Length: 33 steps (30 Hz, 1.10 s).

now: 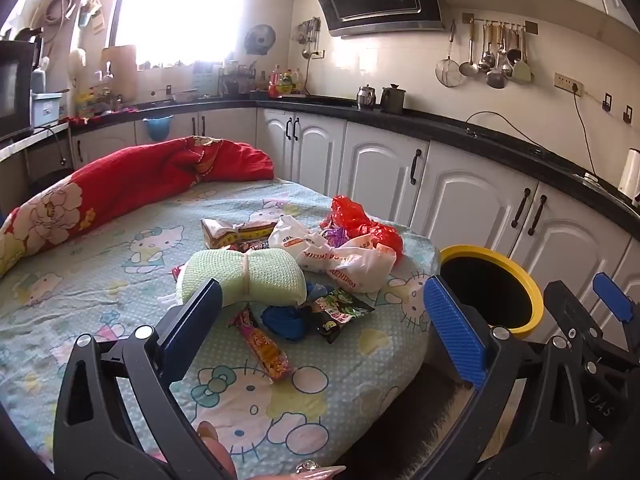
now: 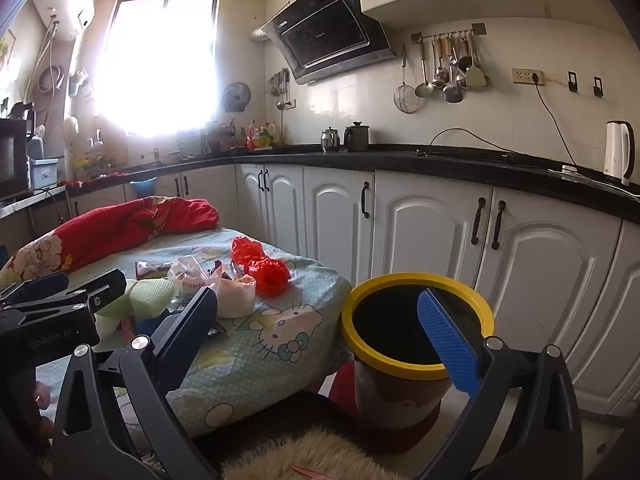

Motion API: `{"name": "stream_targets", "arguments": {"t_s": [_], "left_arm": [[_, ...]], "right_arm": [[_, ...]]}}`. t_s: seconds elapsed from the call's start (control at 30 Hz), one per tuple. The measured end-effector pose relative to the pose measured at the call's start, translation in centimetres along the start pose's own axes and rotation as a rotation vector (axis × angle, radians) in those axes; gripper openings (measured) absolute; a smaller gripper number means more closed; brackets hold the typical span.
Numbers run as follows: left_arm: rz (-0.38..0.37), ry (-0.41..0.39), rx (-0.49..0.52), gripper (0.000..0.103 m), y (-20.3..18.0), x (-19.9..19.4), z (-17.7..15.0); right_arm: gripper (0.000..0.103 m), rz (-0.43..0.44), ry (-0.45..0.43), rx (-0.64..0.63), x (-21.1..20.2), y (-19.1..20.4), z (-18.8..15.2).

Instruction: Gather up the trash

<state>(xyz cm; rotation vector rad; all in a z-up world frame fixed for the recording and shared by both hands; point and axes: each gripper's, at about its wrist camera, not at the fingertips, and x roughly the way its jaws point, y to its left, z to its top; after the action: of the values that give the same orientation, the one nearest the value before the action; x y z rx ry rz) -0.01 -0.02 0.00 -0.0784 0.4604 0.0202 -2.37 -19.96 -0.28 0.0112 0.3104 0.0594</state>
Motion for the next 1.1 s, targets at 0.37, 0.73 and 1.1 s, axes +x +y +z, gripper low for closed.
{"name": "stream_targets", "arguments": {"t_s": [0.37, 0.73, 1.1], "left_arm": [[-0.003, -0.002, 0.001, 0.093, -0.08, 0.04, 0.03], [-0.001, -0.005, 0.003, 0.093, 0.02, -0.17, 0.11], [-0.004, -0.011, 0.004, 0.093, -0.07, -0.36, 0.1]], "right_arm": [[0.097, -0.021, 0.016, 0.027, 0.15, -0.49, 0.09], [0.097, -0.034, 0.022, 0.034, 0.1, -0.7, 0.04], [0.097, -0.034, 0.022, 0.037, 0.08, -0.67, 0.16]]}}
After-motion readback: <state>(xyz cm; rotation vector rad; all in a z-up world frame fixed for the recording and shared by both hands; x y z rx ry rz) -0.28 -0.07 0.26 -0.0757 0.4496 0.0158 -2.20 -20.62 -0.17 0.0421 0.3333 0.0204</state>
